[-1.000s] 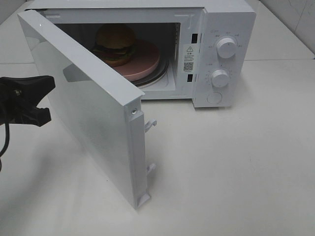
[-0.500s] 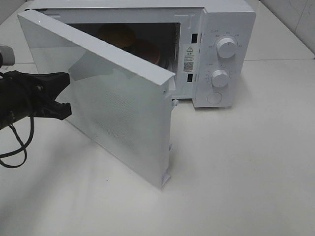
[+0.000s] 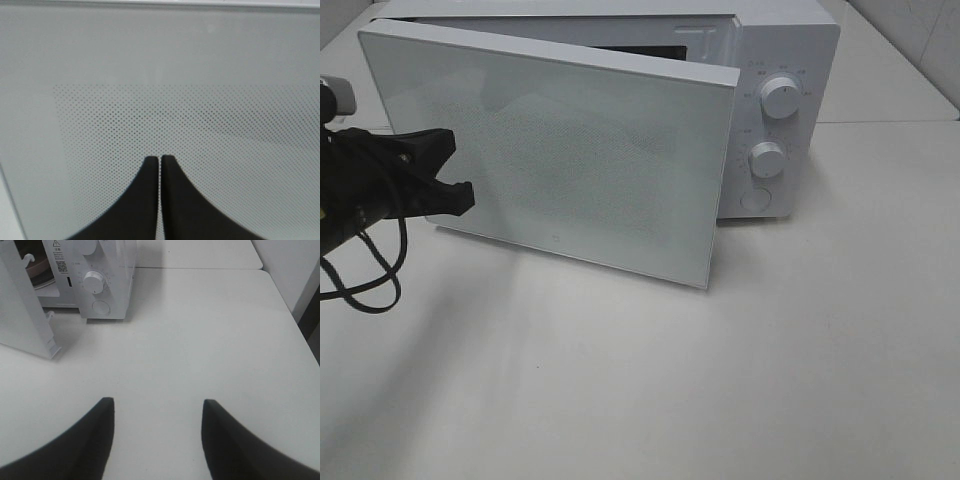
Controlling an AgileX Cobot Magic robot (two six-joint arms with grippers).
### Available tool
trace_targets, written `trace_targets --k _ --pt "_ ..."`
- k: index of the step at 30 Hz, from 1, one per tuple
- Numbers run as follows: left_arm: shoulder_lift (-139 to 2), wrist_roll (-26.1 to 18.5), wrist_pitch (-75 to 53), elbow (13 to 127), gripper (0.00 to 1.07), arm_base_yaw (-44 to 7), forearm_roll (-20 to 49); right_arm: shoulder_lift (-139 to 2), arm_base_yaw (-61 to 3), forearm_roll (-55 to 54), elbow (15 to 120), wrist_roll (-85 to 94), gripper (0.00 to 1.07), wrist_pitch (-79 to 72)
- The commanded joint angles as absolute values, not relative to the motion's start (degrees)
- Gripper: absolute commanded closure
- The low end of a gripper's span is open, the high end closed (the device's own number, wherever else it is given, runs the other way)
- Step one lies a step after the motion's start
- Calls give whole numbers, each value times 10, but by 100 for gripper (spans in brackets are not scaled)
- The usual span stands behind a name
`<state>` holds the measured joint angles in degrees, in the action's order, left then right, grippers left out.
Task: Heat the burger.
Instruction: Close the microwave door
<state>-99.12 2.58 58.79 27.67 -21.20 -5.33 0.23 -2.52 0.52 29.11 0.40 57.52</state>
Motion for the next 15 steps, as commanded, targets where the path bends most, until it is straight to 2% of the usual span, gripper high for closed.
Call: trace_targets --k 1,8,15 --pt "-1004 15 591 293 106 -225 -26 19 -21 7 290 0 60 568" --pt "-1052 7 595 343 106 -283 53 19 -21 7 290 0 60 568" --pt "-1081 7 596 373 106 -290 66 19 -21 7 290 0 60 568"
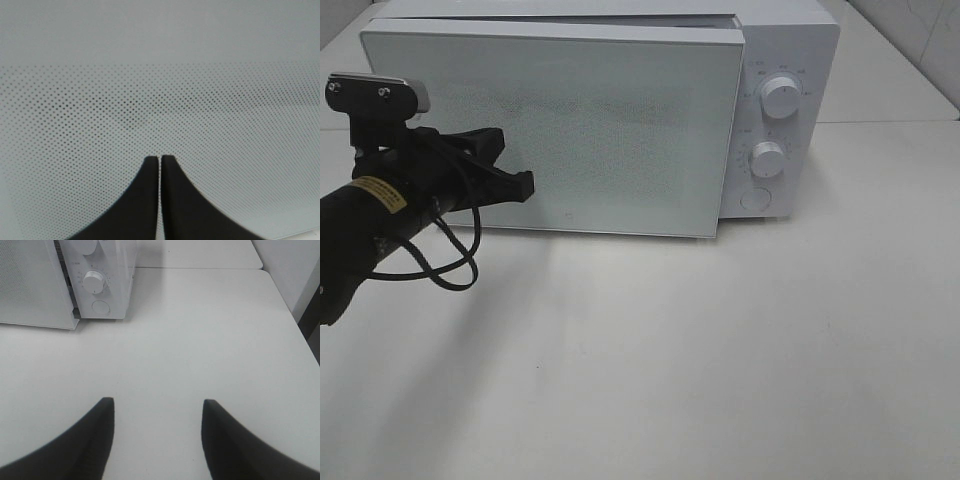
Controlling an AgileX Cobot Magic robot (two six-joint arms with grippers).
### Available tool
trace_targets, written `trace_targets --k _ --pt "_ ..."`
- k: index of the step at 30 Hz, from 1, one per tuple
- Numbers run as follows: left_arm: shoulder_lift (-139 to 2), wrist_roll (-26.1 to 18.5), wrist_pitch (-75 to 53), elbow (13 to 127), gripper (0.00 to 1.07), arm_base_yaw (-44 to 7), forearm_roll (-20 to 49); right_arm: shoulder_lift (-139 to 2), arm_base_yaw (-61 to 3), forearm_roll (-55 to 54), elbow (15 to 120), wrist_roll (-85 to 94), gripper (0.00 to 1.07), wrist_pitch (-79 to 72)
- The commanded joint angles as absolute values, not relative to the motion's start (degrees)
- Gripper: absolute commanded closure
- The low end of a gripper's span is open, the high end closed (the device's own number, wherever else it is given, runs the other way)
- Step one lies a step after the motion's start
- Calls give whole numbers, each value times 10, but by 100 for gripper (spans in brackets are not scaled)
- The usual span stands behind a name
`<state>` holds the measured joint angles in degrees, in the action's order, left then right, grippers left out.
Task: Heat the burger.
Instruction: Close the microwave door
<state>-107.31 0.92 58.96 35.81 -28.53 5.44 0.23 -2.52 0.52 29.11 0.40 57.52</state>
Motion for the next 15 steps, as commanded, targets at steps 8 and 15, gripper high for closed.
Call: trace_targets --k 8,15 --pt "-1091 -6 595 411 106 -289 74 19 -21 7 290 0 60 568" --pt "-1110 -11 579 452 106 -289 89 19 -21 7 290 0 60 568"
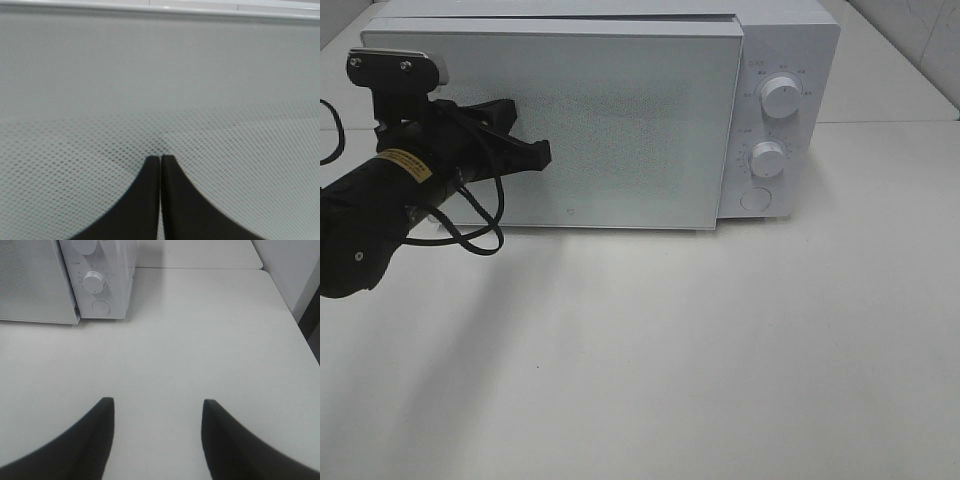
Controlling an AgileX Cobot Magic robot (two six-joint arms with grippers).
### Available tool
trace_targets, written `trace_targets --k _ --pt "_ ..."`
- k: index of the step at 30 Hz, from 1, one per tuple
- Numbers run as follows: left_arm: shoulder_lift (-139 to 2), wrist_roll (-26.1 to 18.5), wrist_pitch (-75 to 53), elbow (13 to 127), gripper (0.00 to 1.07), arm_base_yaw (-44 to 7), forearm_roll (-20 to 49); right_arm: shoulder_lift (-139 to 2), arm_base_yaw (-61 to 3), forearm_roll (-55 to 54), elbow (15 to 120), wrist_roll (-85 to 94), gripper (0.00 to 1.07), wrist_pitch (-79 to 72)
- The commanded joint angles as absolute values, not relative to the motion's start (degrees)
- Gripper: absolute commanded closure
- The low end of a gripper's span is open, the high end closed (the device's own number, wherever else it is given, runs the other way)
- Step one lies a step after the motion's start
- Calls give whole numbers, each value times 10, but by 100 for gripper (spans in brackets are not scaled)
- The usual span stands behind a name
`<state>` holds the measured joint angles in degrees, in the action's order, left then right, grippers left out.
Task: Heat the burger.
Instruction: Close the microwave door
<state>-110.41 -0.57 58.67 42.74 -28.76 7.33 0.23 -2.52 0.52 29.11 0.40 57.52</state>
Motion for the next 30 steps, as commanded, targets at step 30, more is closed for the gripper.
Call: trace_targets --k 30 --pt "-1150 -38 543 549 106 -289 119 19 -21 7 290 0 60 568"
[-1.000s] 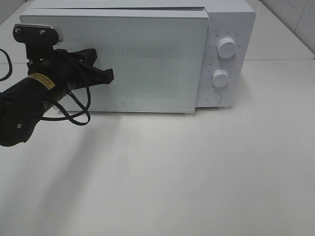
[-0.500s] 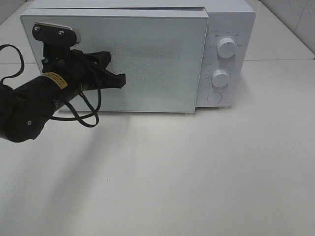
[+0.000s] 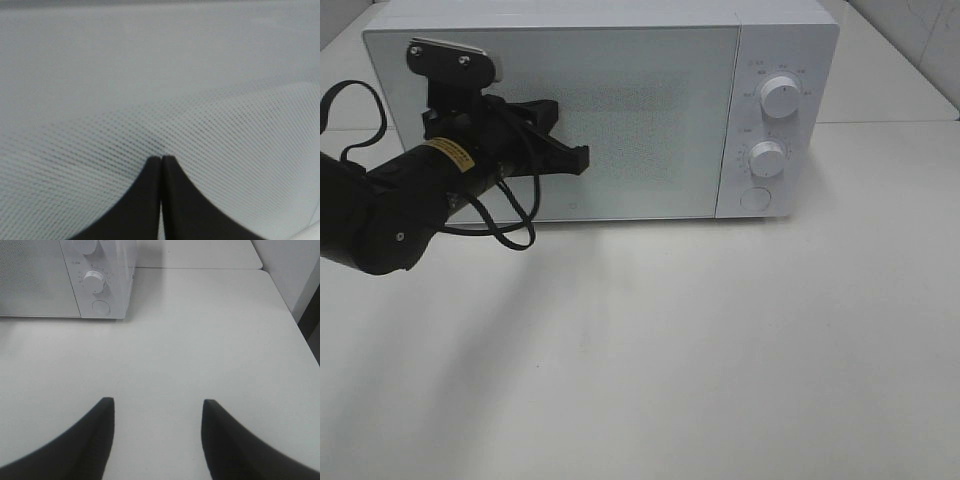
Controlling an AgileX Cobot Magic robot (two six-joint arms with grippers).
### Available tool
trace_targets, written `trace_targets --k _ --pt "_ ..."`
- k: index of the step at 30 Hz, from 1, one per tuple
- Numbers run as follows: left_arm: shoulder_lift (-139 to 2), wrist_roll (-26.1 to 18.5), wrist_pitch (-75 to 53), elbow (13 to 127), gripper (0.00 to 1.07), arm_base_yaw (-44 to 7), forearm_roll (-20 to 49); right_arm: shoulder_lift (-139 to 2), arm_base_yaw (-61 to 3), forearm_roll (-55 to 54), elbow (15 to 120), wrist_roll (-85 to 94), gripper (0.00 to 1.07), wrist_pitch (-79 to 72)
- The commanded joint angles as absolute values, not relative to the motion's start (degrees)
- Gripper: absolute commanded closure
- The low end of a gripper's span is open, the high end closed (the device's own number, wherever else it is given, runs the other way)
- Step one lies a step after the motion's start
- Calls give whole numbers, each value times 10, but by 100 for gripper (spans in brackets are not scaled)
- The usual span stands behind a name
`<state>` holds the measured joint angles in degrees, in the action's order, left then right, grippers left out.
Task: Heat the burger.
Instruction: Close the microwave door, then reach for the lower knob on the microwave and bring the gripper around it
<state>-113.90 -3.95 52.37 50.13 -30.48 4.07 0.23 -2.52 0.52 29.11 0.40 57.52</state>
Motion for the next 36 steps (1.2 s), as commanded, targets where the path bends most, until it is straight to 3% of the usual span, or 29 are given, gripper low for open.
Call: trace_targets --k 1,22,28,36 --pt "-1150 -38 543 549 106 -289 119 19 -21 7 290 0 60 568" --pt "-1153 -37 505 587 106 -321 107 19 -21 7 290 0 61 568" --pt "-1138 -78 500 586 106 -354 110 19 -21 7 290 0 61 568" --pt "-1104 -98 481 584 106 -375 115 19 -21 7 290 0 61 568"
